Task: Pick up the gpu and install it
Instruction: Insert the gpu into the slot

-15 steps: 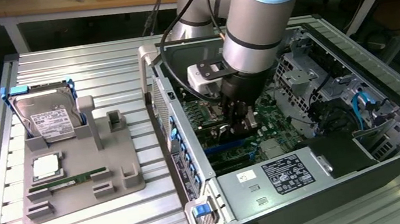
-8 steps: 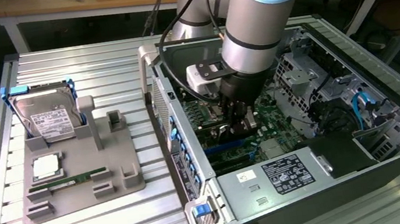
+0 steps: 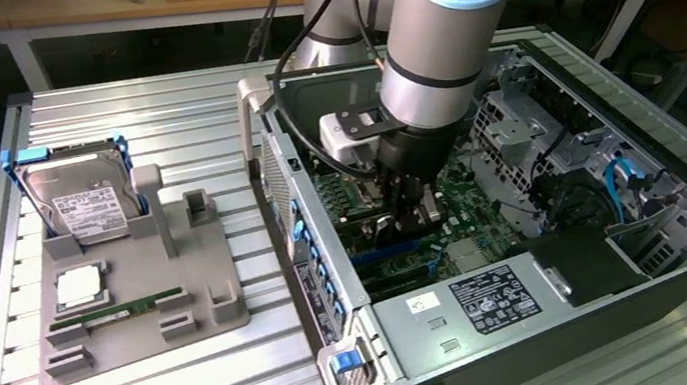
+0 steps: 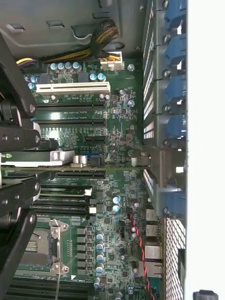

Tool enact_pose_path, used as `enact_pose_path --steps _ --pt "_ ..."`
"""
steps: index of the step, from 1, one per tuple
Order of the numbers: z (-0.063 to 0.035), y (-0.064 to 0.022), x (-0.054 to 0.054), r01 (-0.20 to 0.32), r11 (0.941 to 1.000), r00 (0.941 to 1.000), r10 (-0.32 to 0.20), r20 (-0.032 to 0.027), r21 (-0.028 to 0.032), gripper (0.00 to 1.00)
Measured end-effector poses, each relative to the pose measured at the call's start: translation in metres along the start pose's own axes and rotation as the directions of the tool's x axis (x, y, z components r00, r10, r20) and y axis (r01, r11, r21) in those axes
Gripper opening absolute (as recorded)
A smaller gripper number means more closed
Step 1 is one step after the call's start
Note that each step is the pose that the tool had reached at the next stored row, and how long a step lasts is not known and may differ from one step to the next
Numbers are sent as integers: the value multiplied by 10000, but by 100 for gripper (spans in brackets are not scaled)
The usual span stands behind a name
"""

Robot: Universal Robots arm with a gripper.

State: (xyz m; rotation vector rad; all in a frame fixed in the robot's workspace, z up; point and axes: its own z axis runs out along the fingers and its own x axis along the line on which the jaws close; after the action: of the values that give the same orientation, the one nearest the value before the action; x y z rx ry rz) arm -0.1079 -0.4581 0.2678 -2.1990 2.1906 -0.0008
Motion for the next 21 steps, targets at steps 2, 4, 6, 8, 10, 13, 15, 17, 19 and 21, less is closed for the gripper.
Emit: enact_pose_path --steps 2,4,6,8,10,13,15,17,19,21 --pt "0 0 0 0 10000 10000 0 -1 0 27" --pt "1 0 0 0 10000 10000 0 1 1 27" --pt "2 10 0 -2 10000 10000 2 3 2 27" --pt "2 24 -1 0 10000 10000 0 3 2 27" --pt "1 24 0 1 10000 10000 -1 2 1 27" --pt "1 25 0 0 10000 10000 0 1 0 27" --pt "1 25 0 0 10000 10000 0 1 0 27" --pt "1 25 0 0 10000 10000 0 1 0 27" --pt "2 25 0 -1 10000 10000 1 1 -23 27" --pt "5 24 0 0 10000 10000 0 6 -92 27"
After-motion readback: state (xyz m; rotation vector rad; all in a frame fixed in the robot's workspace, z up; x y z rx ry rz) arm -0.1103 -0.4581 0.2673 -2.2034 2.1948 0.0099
